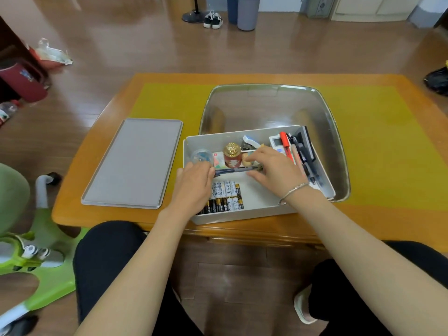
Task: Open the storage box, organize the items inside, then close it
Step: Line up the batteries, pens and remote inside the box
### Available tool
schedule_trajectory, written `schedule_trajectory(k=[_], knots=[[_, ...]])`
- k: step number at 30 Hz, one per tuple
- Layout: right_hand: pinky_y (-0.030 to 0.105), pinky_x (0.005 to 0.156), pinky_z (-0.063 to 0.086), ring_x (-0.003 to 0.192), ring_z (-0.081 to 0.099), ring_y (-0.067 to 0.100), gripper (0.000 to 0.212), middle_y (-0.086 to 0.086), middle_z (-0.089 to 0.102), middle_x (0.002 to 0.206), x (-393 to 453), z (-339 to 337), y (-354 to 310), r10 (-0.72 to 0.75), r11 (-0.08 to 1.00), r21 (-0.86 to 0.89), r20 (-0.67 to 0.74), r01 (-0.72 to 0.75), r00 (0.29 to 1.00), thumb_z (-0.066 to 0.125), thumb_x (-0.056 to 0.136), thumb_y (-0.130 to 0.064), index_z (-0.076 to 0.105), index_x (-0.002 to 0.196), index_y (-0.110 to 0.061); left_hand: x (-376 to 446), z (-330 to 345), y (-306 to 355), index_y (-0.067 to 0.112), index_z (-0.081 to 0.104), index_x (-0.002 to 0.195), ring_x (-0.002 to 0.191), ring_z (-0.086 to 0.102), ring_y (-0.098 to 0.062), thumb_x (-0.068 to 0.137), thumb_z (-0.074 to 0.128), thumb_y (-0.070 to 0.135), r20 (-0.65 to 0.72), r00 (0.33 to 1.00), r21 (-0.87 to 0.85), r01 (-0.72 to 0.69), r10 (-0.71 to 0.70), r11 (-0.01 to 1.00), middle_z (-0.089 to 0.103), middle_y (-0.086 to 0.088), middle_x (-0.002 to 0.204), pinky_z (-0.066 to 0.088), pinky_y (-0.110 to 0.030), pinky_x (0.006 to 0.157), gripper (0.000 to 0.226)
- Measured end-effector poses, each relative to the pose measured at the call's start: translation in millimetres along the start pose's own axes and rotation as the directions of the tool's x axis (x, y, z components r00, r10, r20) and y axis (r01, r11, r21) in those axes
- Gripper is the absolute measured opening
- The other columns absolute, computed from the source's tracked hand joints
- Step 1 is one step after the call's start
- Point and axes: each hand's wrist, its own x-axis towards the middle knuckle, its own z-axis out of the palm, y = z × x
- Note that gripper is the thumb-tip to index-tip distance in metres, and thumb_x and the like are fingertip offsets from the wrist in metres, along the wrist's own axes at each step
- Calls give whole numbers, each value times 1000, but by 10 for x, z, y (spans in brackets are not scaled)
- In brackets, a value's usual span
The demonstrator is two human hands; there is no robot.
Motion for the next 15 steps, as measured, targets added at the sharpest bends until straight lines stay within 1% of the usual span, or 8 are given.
schedule_trajectory(k=[4, 7, 9, 11, 12, 13, 14, 15], knots=[[29, 92, 41, 107, 55, 19, 24, 3, 64, 112, 161, 79, 10, -50, 996, -73, 105, 58, 993, 61, 89, -22, 66, 112, -15, 10, 7, -2, 22, 46, 87, 80, 46, -17, 104, 28, 31, 11, 1000, -9, -7, 7, 1000, 54, 2, 86, 39, -37, 75, 26], [32, 93, 38, 104, 56, 22, 22, 5, 65, 107, 232, 140, 49, -81, 988, -118, 169, 102, 982, 60, 90, -20, 66, 109, -12, 32, 9, 4, 22, 48, 88, 84, 48, -18, 103, 31, 32, 10, 1000, -4, 10, -10, 1000, 56, 1, 88, 38, -35, 75, 25], [37, 97, 36, 100, 57, 25, 19, 5, 67, 102, 289, 176, 74, -65, 981, -166, 185, 96, 981, 57, 91, -21, 67, 106, -13, 14, 5, 29, 17, 53, 105, 99, 48, -21, 101, 39, 32, -32, 997, -17, 67, -67, 998, 55, -1, 103, 39, -33, 83, 21], [38, 98, 35, 98, 59, 26, 18, 5, 68, 98, 371, 211, 63, -24, 964, -252, 229, 83, 973, 54, 93, -22, 68, 101, -14, -48, 14, 83, 10, 48, 125, 114, 43, -23, 99, 45, 30, -105, 989, 85, 114, -105, 990, 50, -6, 124, 38, -33, 94, 33], [36, 96, 37, 98, 59, 26, 19, 6, 68, 98, 409, 234, 46, -10, 954, -288, 250, 84, 968, 53, 93, -22, 68, 102, -14, -83, 15, 119, 9, 45, 130, 118, 41, -23, 99, 45, 30, -126, 987, 114, 116, -101, 987, 47, -8, 131, 37, -33, 98, 38], [35, 92, 40, 98, 60, 26, 19, 6, 68, 100, 439, 261, 27, -1, 946, -312, 269, 88, 963, 53, 93, -22, 68, 102, -14, -113, 9, 169, 8, 44, 133, 121, 40, -23, 99, 44, 30, -116, 989, 112, 102, -89, 989, 45, -9, 135, 37, -33, 100, 40], [33, 88, 41, 97, 60, 26, 19, 7, 68, 100, 465, 286, 7, 4, 941, -325, 282, 92, 959, 52, 93, -21, 67, 103, -14, -129, 16, 214, 8, 42, 135, 123, 39, -23, 100, 42, 32, -68, 995, 87, 82, -77, 993, 43, -9, 138, 36, -34, 102, 42], [33, 84, 43, 97, 60, 27, 18, 8, 67, 101, 490, 318, -14, 9, 938, -333, 295, 94, 955, 52, 93, -21, 65, 102, -13, -135, 26, 248, 9, 41, 137, 127, 38, -24, 101, 39, 34, 16, 997, 59, 73, -74, 996, 41, -9, 141, 35, -36, 104, 44]])
